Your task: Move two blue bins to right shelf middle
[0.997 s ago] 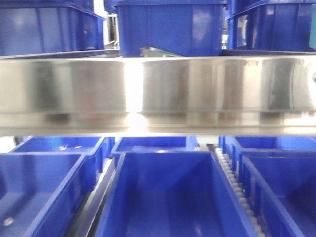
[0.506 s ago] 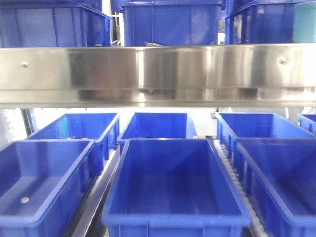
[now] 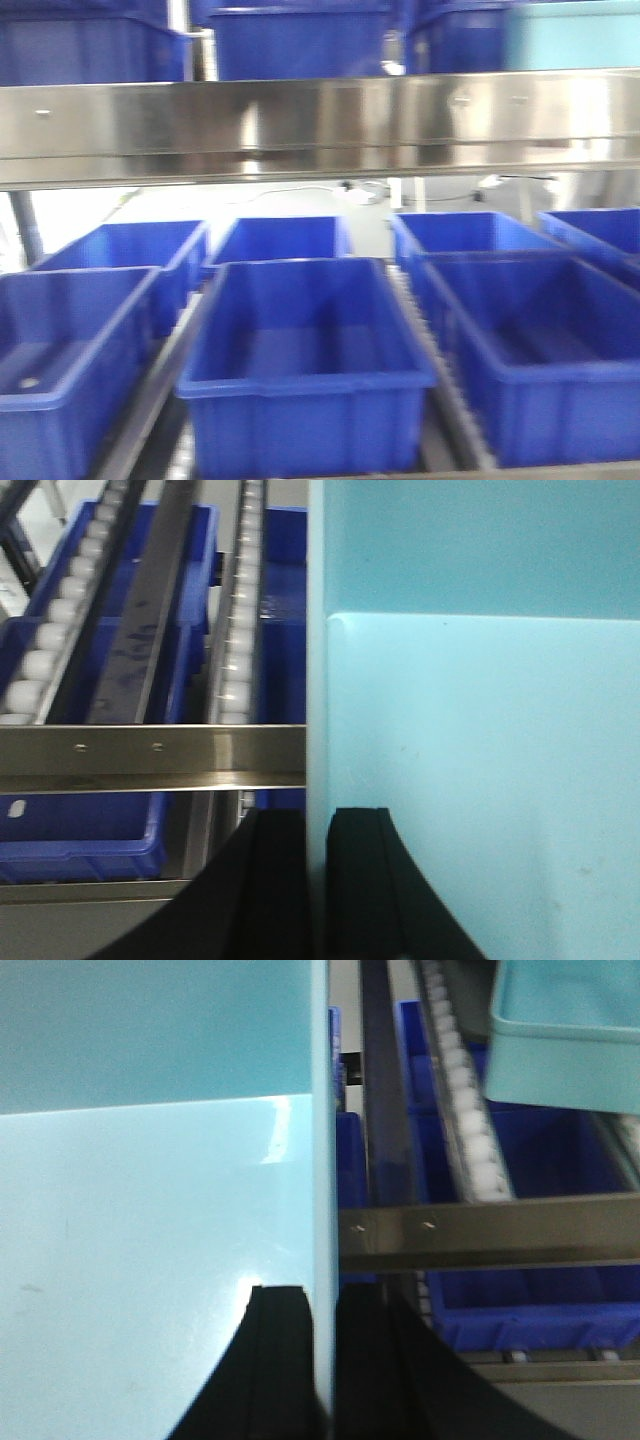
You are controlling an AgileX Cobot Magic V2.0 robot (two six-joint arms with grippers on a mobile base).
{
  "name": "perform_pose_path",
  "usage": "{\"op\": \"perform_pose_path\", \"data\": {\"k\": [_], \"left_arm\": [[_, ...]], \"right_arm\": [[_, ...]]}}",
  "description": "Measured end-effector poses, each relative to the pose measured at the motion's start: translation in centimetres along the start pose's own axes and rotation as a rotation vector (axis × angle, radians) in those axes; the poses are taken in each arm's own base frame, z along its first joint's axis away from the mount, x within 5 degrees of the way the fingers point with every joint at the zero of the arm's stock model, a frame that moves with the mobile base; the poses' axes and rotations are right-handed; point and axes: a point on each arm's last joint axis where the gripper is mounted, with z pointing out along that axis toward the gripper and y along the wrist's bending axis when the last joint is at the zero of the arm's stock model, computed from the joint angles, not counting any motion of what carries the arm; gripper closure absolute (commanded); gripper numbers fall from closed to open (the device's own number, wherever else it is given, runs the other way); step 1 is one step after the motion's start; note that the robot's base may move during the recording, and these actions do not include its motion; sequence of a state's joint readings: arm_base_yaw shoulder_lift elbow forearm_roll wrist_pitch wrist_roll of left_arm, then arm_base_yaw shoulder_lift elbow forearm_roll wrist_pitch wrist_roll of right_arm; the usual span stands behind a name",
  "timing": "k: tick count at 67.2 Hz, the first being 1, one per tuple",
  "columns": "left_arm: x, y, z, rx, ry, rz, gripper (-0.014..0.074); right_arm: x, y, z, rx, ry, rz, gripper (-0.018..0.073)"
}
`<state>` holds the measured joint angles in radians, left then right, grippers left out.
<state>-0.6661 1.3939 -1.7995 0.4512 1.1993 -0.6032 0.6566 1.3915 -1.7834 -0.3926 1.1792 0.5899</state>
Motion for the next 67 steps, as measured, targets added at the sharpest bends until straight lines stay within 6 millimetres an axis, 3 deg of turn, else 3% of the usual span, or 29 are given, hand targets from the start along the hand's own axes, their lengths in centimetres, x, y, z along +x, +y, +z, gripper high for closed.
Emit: {"op": "perform_pose_path", "data": {"k": [67], "left_arm": [[0.00,0.00,0.00,0.000,0.000,0.000,0.0707]], "right_arm": [[0.00,0.00,0.00,0.000,0.000,0.002,0.0723]]}}
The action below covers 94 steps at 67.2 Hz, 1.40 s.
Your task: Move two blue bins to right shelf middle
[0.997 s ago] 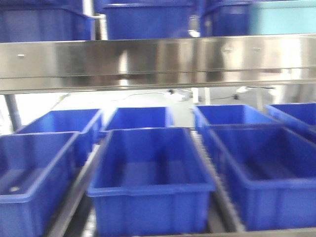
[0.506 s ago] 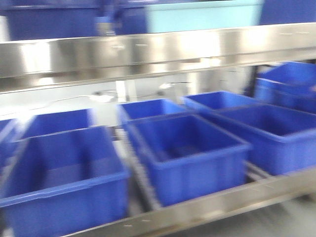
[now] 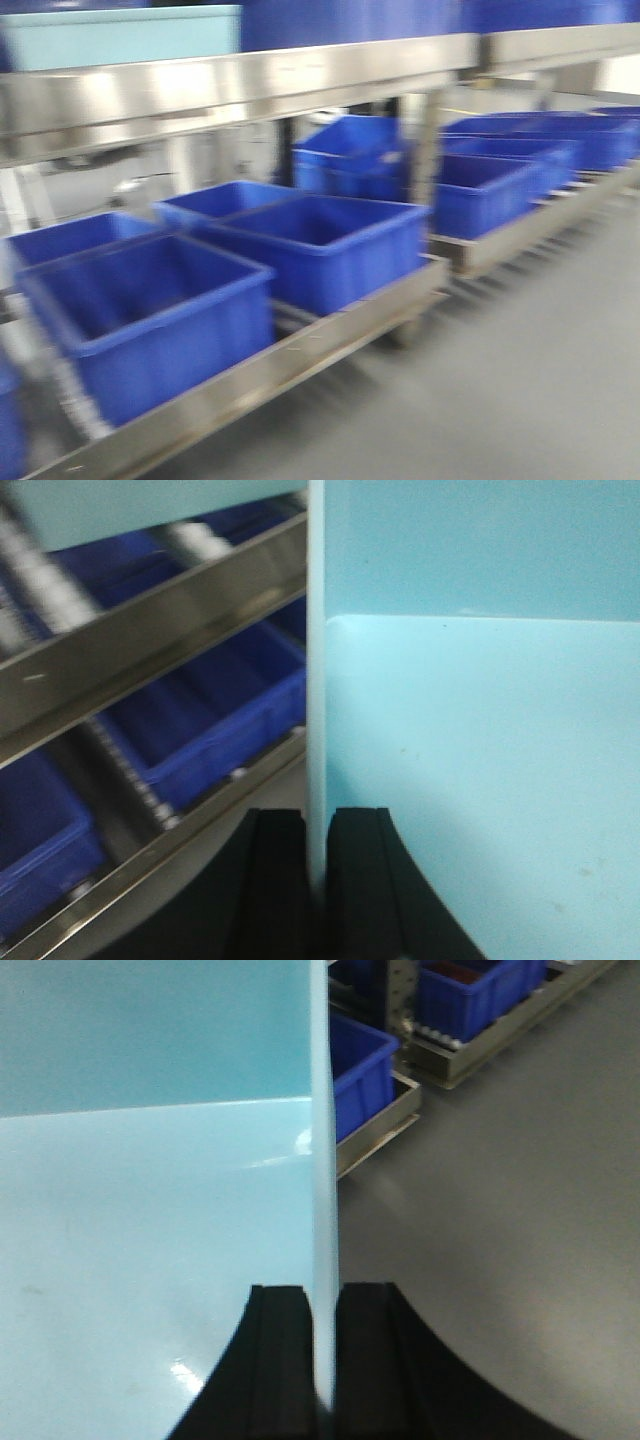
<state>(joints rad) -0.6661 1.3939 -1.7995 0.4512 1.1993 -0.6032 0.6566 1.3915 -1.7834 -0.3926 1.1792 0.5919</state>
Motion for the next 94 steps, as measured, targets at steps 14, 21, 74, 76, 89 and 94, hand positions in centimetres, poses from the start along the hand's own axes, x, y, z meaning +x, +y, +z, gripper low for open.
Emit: {"op": "perform_pose_path", "data": {"k": [14,21,74,76,89,94], "left_arm": [[0.00,0.00,0.00,0.000,0.000,0.000,0.0707],[-0.02,0.03,0.00,-0.003,-0.002,0.001,0.0707],[-0.11,0.04,-0.02,-0.009,-0.014,0.008,0.0707],[-0.11,0.04,-0.02,-0.009,-0.014,0.008,0.0707],[-0.13,0.05,-0.02,-0.010,-0.017,0.009,0.0707],[-0.13,0.05,-0.02,-0.010,-0.017,0.009,0.0707]], "right_arm": [[0.00,0.00,0.00,0.000,0.000,0.000,0.0723],[0.00,0.00,0.00,0.000,0.000,0.000,0.0723],[-0.03,0.02,0.00,-0.002,-0.003,0.000,0.0723],[-0.03,0.02,0.00,-0.002,-0.003,0.000,0.0723],[-0.03,0.02,0.00,-0.002,-0.003,0.000,0.0723],[-0.03,0.02,0.00,-0.002,-0.003,0.000,0.0723]]}}
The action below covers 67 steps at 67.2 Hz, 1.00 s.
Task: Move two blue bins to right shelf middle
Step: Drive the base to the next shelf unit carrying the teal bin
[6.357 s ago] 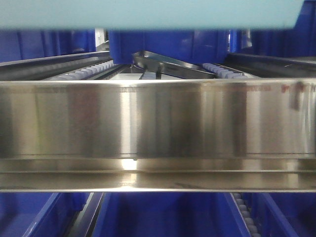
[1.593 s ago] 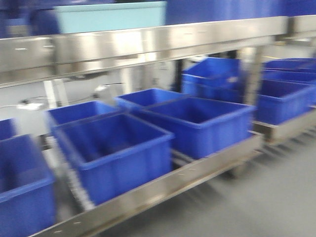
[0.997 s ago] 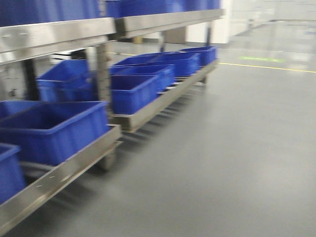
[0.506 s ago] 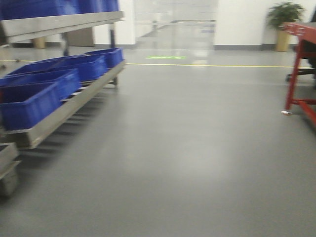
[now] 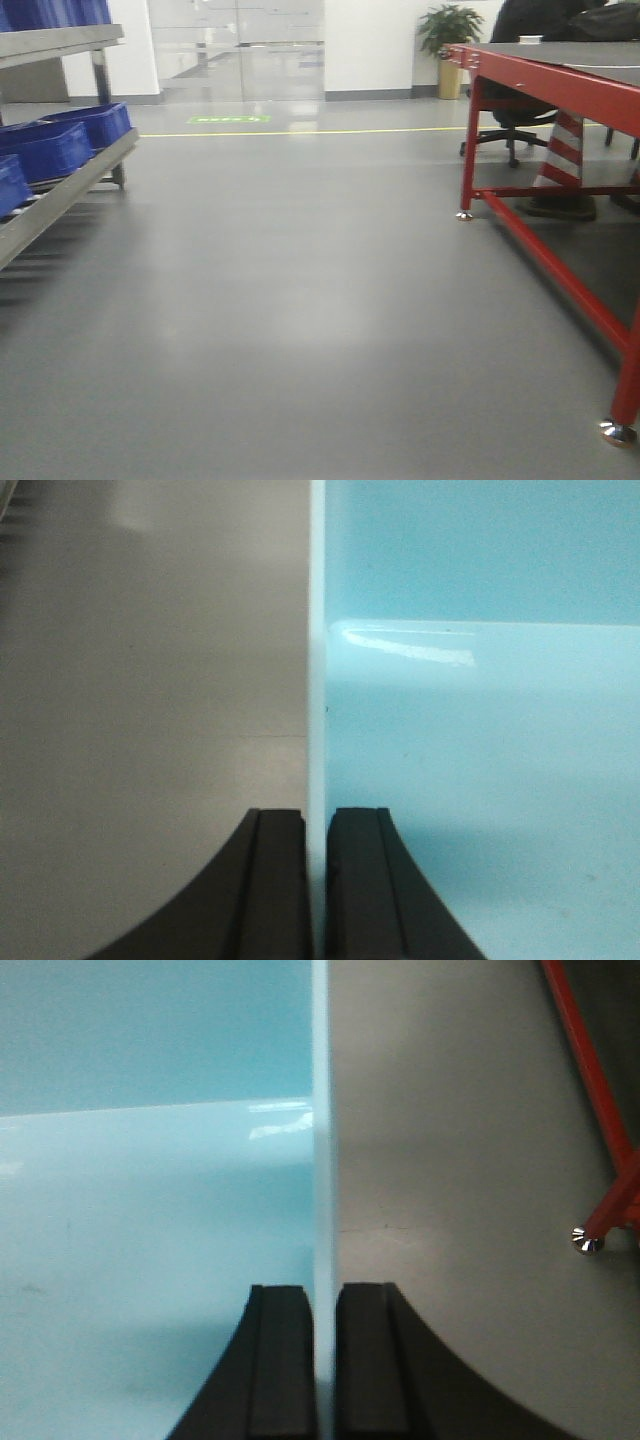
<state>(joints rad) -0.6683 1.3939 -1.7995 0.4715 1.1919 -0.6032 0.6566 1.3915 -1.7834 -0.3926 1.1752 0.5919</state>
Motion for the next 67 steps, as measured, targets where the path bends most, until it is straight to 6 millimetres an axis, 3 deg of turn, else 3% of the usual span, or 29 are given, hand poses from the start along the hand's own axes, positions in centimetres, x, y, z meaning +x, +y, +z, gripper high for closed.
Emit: {"op": "perform_pose_path", "data": {"k": [67], "left_arm": [[-0.01,0.02,0.00,-0.002,-0.001,0.001,0.0707]], "right_arm": [[-0.03,0.02,0.00,-0.002,-0.003,0.000,0.0723]]}}
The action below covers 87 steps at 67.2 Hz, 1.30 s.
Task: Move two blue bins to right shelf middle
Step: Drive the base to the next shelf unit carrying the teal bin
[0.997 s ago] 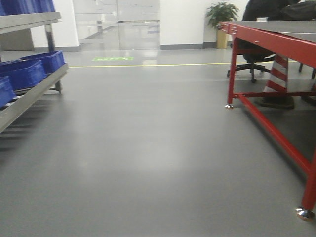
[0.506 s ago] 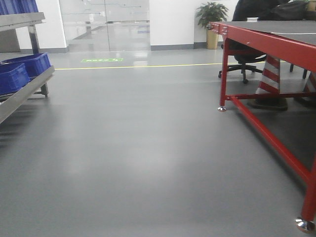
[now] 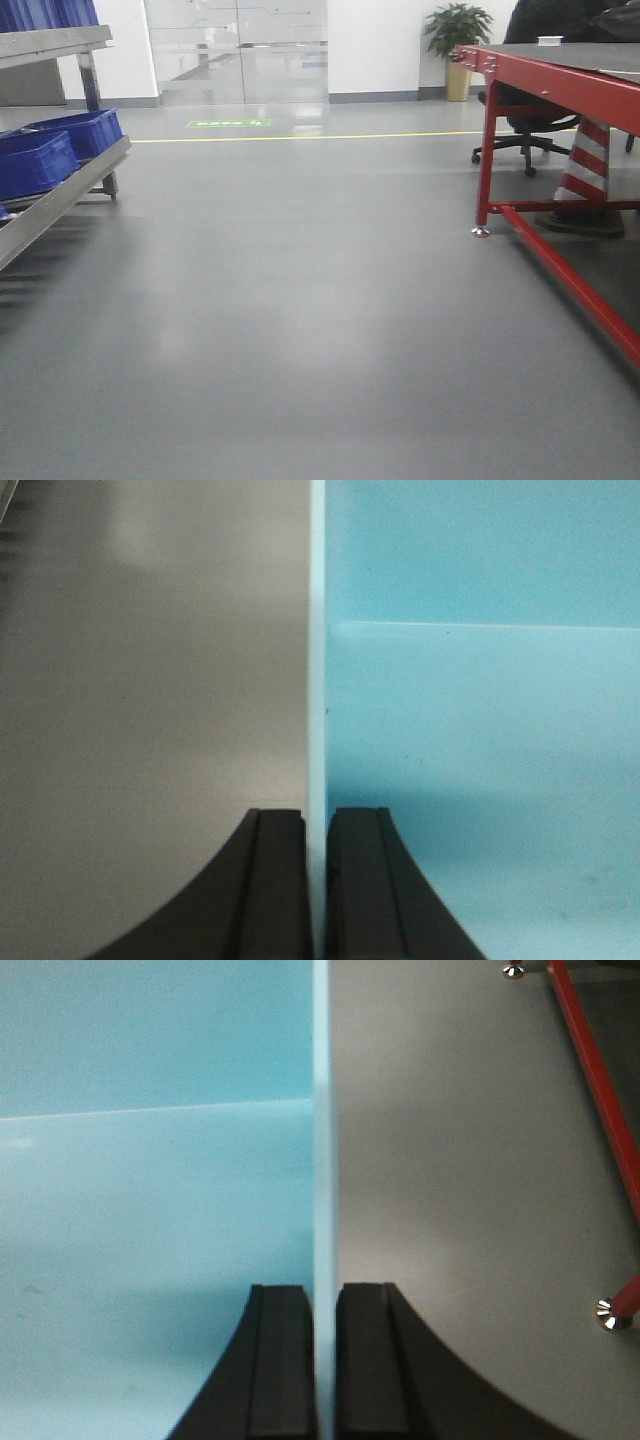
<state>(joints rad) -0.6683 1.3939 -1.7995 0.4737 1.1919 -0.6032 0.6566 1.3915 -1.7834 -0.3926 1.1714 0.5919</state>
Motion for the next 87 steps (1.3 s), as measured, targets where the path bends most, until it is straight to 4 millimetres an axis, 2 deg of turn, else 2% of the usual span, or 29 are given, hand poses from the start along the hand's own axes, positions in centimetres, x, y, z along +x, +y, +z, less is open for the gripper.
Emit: {"op": "perform_pose_path", "data": {"k": [87], "left_arm": [[-0.09,0.02,0.09,-0.007,-0.010,0.006,0.0707]], "right_arm": [[-0.01,0.01,0.00,-0.001,-0.002,0.000,0.0723]]}}
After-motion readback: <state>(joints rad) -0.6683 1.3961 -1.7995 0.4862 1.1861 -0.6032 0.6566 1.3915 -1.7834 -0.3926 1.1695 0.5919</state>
